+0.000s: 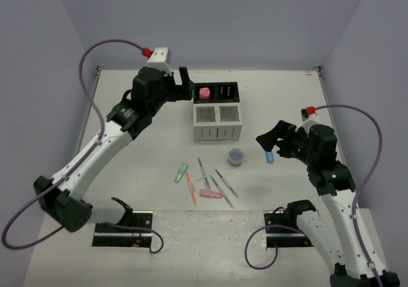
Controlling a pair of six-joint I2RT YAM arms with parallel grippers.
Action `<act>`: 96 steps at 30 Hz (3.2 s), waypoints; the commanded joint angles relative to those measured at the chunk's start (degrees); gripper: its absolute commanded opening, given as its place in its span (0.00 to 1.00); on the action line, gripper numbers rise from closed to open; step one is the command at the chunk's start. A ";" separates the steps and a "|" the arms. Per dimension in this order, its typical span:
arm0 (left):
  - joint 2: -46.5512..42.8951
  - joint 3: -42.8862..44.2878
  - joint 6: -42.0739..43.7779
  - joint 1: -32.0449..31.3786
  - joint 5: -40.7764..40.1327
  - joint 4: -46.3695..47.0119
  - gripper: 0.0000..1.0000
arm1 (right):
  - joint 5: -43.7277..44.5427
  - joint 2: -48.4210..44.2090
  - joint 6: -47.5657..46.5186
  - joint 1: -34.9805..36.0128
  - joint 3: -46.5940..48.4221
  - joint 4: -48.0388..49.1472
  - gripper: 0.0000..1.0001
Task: Sort the stationery into containers
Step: Pick up the stationery from the center of the board, then place the stationery in the storage box.
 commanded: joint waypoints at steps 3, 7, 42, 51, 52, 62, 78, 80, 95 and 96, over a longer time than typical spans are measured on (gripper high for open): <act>-15.24 -13.29 -4.18 0.29 -6.24 -5.92 1.00 | 15.07 14.22 0.30 15.40 2.99 1.90 0.99; -21.77 -16.10 -0.61 0.29 -6.91 -12.44 1.00 | 25.43 22.56 0.41 19.55 5.85 0.69 0.99; -37.43 -30.33 1.56 0.29 -13.60 -15.13 1.00 | 34.36 50.01 5.85 30.72 8.02 5.18 0.74; -37.62 -30.51 2.13 0.29 -12.52 -14.79 1.00 | 34.95 45.30 6.44 30.98 7.71 2.33 0.30; -37.63 -30.51 2.13 0.29 -12.52 -14.72 1.00 | 34.95 43.73 6.44 31.39 7.85 1.78 0.28; -38.01 -30.59 1.92 0.29 -12.87 -14.71 1.00 | 32.51 26.31 -0.33 32.34 20.73 -7.79 0.19; -37.10 -31.56 2.49 0.29 -10.41 -13.48 1.00 | 32.65 65.48 -16.48 19.21 70.23 -13.21 0.00; -37.18 -31.85 2.82 0.29 -9.59 -12.95 1.00 | 33.44 69.44 -16.92 18.77 72.87 -13.48 0.00; -36.57 -31.93 3.19 0.29 -8.88 -12.52 1.00 | 32.52 80.26 -21.16 17.54 74.38 -9.48 0.00; -36.57 -31.97 3.19 0.29 -8.80 -12.52 1.00 | 32.07 80.30 -21.35 17.54 74.20 -9.07 0.01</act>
